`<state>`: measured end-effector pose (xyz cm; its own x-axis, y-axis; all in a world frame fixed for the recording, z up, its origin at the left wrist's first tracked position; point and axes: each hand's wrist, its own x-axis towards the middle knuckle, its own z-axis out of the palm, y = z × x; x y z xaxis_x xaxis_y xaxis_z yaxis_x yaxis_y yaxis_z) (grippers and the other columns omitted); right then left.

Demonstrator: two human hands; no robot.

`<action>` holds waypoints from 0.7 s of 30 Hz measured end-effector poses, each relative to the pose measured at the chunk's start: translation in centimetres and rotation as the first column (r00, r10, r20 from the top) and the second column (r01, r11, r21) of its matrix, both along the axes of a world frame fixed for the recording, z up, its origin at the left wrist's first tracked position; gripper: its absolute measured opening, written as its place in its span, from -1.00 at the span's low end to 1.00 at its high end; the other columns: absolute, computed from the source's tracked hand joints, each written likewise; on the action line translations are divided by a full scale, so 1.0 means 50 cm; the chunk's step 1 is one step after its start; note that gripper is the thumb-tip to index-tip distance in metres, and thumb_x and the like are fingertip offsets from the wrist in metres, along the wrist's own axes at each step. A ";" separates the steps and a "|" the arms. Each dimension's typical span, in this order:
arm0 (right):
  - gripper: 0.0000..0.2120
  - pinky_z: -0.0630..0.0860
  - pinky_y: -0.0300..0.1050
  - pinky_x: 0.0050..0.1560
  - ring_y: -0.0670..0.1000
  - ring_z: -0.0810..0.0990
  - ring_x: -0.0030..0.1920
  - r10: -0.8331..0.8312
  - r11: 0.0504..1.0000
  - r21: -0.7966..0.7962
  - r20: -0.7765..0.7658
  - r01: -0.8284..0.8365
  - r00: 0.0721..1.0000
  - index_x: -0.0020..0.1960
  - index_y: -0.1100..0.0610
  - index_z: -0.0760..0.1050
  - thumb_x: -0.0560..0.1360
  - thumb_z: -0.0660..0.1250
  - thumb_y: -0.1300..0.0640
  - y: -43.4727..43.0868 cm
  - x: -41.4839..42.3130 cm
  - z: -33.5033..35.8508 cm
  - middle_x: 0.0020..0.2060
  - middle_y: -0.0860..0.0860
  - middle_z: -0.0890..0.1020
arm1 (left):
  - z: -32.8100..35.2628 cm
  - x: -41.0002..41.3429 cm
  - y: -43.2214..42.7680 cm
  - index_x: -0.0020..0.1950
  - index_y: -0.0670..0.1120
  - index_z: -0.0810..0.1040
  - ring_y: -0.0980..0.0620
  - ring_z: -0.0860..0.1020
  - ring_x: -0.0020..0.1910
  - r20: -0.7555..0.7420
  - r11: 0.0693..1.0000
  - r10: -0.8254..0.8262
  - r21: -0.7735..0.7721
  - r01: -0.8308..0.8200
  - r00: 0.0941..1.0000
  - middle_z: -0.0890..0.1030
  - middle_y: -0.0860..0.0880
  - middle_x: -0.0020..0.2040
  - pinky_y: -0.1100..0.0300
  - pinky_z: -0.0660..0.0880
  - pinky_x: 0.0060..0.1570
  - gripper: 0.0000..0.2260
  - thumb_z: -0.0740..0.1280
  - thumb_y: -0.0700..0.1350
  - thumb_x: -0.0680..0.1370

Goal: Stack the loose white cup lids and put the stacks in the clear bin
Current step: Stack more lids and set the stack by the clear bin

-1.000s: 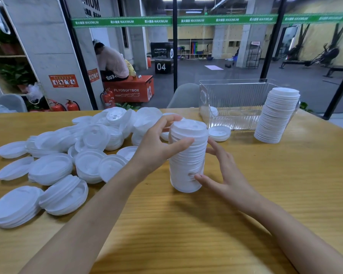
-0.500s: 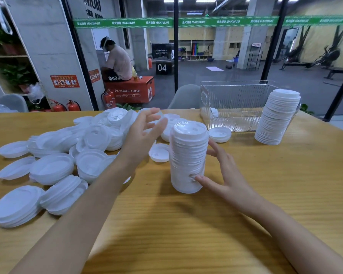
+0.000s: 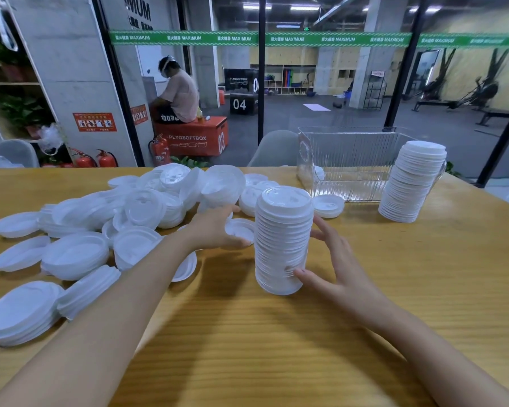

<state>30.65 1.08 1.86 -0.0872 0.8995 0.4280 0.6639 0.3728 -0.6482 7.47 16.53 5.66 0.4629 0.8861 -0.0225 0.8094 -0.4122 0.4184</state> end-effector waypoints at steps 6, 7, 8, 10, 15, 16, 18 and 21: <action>-0.15 0.11 -0.49 0.34 -0.18 0.21 0.47 0.003 1.000 -0.011 0.007 -0.003 1.000 0.56 -0.25 -0.02 0.40 0.32 -0.35 0.002 -0.002 -0.001 0.38 -0.41 0.29 | -0.010 0.001 0.016 0.51 0.01 0.28 -0.05 0.41 0.39 -0.019 0.999 0.028 0.044 -0.027 0.999 0.43 -0.03 0.43 -0.05 0.32 0.38 -0.27 0.46 0.21 0.43; -0.15 0.11 -0.48 0.34 -0.17 0.22 0.47 0.004 1.000 -0.011 0.010 -0.004 1.000 0.56 -0.24 -0.02 0.40 0.32 -0.35 0.003 -0.002 -0.001 0.38 -0.40 0.29 | -0.012 -0.001 0.016 0.50 0.01 0.29 -0.05 0.42 0.37 -0.006 0.999 0.032 0.041 -0.032 0.999 0.44 -0.03 0.42 -0.06 0.32 0.38 -0.27 0.47 0.21 0.43; -0.15 0.12 -0.47 0.34 -0.17 0.22 0.47 0.004 1.000 -0.012 0.012 -0.004 1.000 0.56 -0.24 -0.02 0.40 0.32 -0.34 0.003 -0.002 -0.001 0.38 -0.40 0.30 | -0.013 -0.003 0.015 0.50 0.01 0.29 -0.04 0.43 0.36 0.001 0.998 0.036 0.044 -0.036 0.999 0.45 -0.02 0.41 -0.06 0.32 0.38 -0.27 0.47 0.22 0.43; -0.16 0.11 -0.47 0.34 -0.17 0.22 0.47 0.004 1.000 -0.010 0.017 -0.004 1.000 0.56 -0.23 -0.01 0.41 0.32 -0.34 0.003 -0.002 -0.002 0.38 -0.40 0.29 | -0.011 -0.009 0.009 0.49 0.01 0.29 -0.02 0.43 0.34 -0.023 0.997 0.040 0.059 -0.039 0.999 0.47 -0.01 0.37 -0.03 0.29 0.37 -0.28 0.46 0.23 0.43; -0.17 0.09 -0.49 0.33 -0.15 0.23 0.46 0.005 1.000 -0.005 0.028 -0.005 1.000 0.55 -0.23 0.00 0.41 0.31 -0.33 0.005 -0.001 -0.003 0.37 -0.43 0.28 | 0.002 -0.016 -0.004 0.53 0.03 0.22 -0.01 0.33 0.44 -0.127 0.996 0.009 0.085 0.002 0.992 0.39 0.04 0.46 -0.05 0.21 0.41 -0.20 0.45 0.27 0.40; -0.17 0.09 -0.49 0.33 -0.15 0.24 0.46 0.007 1.000 -0.006 0.029 -0.006 1.000 0.55 -0.23 0.00 0.41 0.31 -0.33 0.005 -0.002 -0.003 0.37 -0.43 0.28 | 0.002 -0.015 -0.006 0.55 0.03 0.19 -0.02 0.30 0.47 -0.130 0.997 -0.009 0.077 0.019 0.991 0.35 0.03 0.50 -0.06 0.18 0.44 -0.17 0.46 0.26 0.40; -0.17 0.09 -0.51 0.33 -0.16 0.24 0.46 0.008 1.000 -0.010 0.027 -0.008 1.000 0.55 -0.22 0.00 0.41 0.31 -0.33 0.005 -0.002 -0.003 0.37 -0.43 0.28 | -0.002 -0.010 -0.010 0.56 0.03 0.16 -0.04 0.29 0.48 -0.134 0.998 -0.031 0.055 0.038 0.991 0.33 0.02 0.51 -0.06 0.18 0.45 -0.16 0.47 0.24 0.41; -0.17 0.12 -0.45 0.35 -0.16 0.24 0.46 0.012 1.000 -0.006 0.024 -0.012 1.000 0.55 -0.23 0.00 0.41 0.31 -0.33 0.005 -0.002 -0.002 0.37 -0.44 0.28 | -0.012 -0.004 -0.009 0.54 0.05 0.20 -0.07 0.32 0.46 -0.129 0.997 -0.002 0.080 0.012 0.992 0.38 0.00 0.48 -0.05 0.20 0.40 -0.19 0.46 0.25 0.41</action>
